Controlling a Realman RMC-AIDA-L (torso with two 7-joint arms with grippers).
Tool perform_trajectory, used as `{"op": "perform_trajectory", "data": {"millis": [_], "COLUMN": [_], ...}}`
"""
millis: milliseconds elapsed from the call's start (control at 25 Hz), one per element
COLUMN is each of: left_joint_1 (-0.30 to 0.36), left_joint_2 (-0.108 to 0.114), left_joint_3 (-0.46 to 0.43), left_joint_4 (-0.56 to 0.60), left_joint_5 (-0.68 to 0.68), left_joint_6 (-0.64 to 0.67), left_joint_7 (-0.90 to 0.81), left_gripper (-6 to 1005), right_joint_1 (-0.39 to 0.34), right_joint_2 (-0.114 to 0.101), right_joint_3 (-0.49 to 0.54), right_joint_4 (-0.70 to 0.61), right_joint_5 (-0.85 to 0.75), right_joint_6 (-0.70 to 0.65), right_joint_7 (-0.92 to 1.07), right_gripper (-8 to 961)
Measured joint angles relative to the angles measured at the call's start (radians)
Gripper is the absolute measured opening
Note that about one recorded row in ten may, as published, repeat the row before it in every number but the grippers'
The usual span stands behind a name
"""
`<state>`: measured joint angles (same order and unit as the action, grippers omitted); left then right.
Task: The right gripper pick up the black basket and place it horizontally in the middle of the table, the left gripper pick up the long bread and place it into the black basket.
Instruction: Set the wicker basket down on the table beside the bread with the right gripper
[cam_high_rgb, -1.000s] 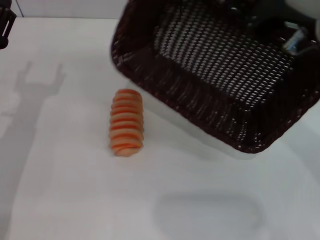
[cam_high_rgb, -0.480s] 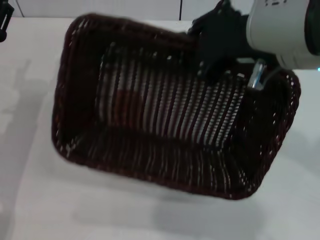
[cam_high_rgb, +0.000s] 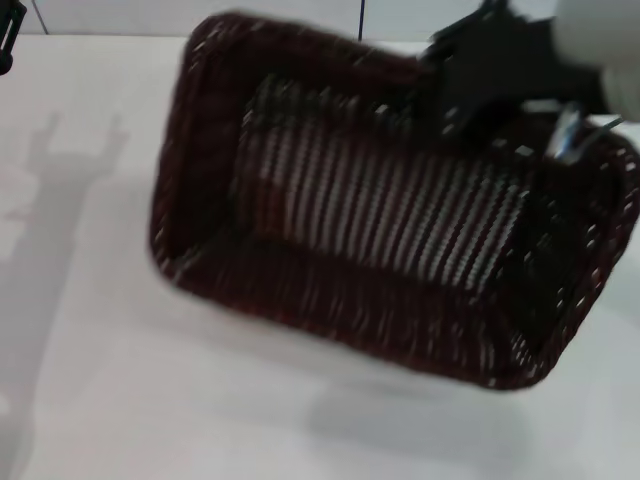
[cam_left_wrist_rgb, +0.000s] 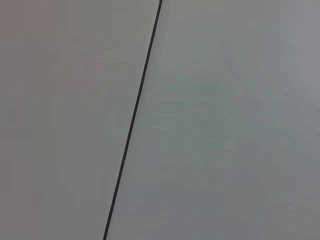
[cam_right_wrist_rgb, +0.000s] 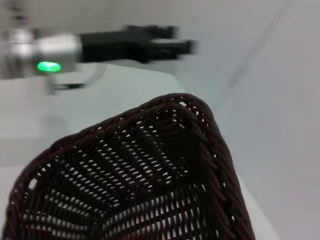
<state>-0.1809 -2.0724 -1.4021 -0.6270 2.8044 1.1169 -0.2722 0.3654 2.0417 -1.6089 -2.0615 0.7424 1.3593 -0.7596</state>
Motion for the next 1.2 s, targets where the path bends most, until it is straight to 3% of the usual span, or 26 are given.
{"op": "perform_trajectory", "data": {"millis": [40, 360, 840, 1200], "left_joint_1": [0.0, -0.002, -0.006, 0.001], "left_joint_2": [0.0, 0.0, 0.003, 0.003], "left_joint_3": [0.0, -0.002, -0.001, -0.004], "left_joint_4": [0.0, 0.001, -0.004, -0.008], "left_joint_5": [0.0, -0.003, -0.003, -0.003], "left_joint_6": [0.0, -0.004, -0.004, 0.0], "left_joint_7": [0.0, 0.001, 0.001, 0.001], "left_gripper": [846, 846, 846, 846], "right_joint_1": [-0.006, -0.021, 0.005, 0.015], "right_joint_2": [0.001, 0.027, 0.032, 0.03], "right_joint_3": [0.06, 0.164, 0.164, 0.161], "right_joint_4": [0.0, -0.001, -0.003, -0.004], "right_joint_5": [-0.003, -0.073, -0.168, -0.08], "right_joint_6": [0.013, 0.086, 0.215, 0.276], "right_joint_7": [-0.003, 0.014, 0.103, 0.068], "right_gripper": [159, 160, 159, 160]}}
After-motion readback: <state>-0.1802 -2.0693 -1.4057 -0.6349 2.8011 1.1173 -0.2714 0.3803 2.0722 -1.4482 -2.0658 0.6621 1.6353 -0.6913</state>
